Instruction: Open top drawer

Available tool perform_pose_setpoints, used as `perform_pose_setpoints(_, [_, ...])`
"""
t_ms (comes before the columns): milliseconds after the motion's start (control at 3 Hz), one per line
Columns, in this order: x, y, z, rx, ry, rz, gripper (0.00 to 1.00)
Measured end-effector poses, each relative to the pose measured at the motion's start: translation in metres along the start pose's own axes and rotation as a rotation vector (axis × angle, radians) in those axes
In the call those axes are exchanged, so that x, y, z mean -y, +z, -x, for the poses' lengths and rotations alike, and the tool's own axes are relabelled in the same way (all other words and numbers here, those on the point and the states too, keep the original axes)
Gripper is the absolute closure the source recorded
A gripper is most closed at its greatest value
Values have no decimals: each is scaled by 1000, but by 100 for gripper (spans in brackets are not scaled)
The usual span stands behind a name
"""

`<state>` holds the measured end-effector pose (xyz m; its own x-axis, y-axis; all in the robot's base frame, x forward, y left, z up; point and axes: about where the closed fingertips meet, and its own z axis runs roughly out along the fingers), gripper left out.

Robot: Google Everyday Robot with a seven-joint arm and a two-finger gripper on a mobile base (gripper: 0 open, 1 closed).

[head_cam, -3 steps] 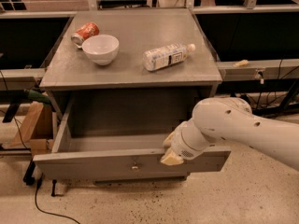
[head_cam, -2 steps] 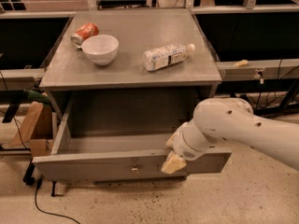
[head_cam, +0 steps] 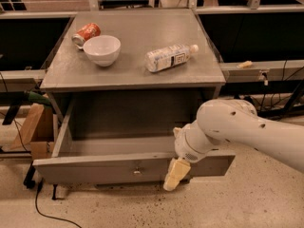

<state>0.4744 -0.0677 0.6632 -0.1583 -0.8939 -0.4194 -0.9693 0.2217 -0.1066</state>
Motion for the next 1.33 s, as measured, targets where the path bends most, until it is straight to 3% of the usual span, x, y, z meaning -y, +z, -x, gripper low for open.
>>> perform_pose_setpoints(333, [0, 0, 0, 0, 0, 0, 0])
perform_pose_setpoints(667, [-20, 2, -21, -47, 13, 27, 18])
perform_pose_setpoints(1000, [-32, -3, -34, -75, 33, 45, 49])
perform_pose_setpoints(1333, [-31, -7, -33, -75, 34, 45, 72])
